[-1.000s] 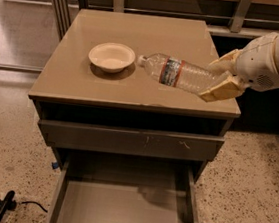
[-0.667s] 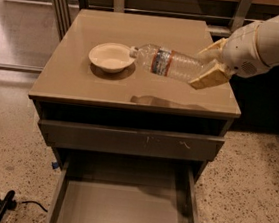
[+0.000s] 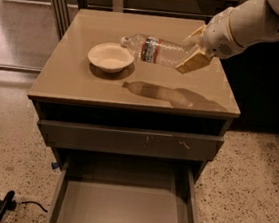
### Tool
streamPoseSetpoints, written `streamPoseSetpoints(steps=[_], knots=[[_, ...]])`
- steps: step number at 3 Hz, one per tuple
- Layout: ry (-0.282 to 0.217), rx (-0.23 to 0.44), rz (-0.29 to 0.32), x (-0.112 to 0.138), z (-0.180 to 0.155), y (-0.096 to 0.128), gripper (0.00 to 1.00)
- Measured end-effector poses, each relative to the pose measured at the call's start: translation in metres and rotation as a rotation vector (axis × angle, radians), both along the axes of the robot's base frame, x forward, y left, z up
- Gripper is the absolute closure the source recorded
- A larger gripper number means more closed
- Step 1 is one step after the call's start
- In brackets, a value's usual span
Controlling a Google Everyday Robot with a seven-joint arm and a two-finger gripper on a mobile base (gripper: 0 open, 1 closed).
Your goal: Pick water bottle from middle drawer and place on counter
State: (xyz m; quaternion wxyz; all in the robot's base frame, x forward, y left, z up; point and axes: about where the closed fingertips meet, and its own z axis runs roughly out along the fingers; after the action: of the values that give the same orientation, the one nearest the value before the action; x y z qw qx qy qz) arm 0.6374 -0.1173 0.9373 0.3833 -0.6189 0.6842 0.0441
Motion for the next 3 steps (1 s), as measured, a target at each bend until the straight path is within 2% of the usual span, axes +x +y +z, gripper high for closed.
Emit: streamPoseSetpoints(steps=[1,2,3], knots=[[0.034,-0.016,0.006,0.026,-0.023,0.003,1.00],[0.096,-0.035,-0.012,0.050,-0.062,-0.007,1.00],[0.119,-0.052,-0.025,0.064,-0.081,-0.015,1.00]])
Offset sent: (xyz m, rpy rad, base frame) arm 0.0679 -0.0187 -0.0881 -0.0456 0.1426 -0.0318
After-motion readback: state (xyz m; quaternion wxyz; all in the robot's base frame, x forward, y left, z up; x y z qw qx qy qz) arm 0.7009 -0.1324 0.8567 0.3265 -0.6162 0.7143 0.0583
